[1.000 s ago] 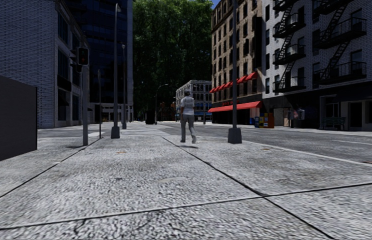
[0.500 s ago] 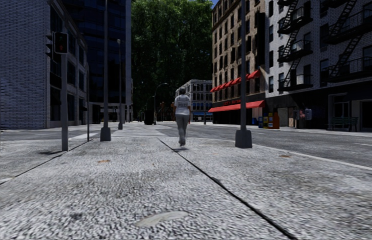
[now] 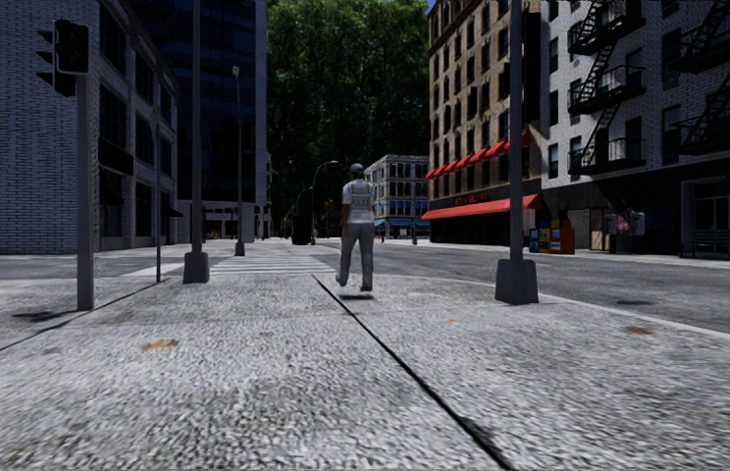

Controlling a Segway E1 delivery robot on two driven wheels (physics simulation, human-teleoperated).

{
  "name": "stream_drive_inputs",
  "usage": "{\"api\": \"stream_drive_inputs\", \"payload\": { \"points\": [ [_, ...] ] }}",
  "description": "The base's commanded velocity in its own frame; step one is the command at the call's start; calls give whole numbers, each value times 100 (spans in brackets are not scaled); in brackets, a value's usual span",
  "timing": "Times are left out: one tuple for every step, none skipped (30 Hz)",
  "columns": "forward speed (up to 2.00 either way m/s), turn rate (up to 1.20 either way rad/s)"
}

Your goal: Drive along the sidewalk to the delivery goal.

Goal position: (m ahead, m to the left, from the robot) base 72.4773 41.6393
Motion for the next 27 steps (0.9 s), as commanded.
{"api": "stream_drive_inputs", "payload": {
  "points": [
    [200,22],
    [200,22],
    [200,22],
    [200,22],
    [200,22],
    [200,22],
    [200,22],
    [200,23],
    [200,28],
    [200,28],
    [200,38],
    [200,43],
    [200,44],
    [200,44],
    [200,44],
    [200,44],
    [200,42],
    [200,29],
    [200,29],
    [200,14],
    [200,3],
    [200,0],
    [200,0],
    [200,0],
    [200,0],
    [200,0],
    [200,0]
  ]
}}
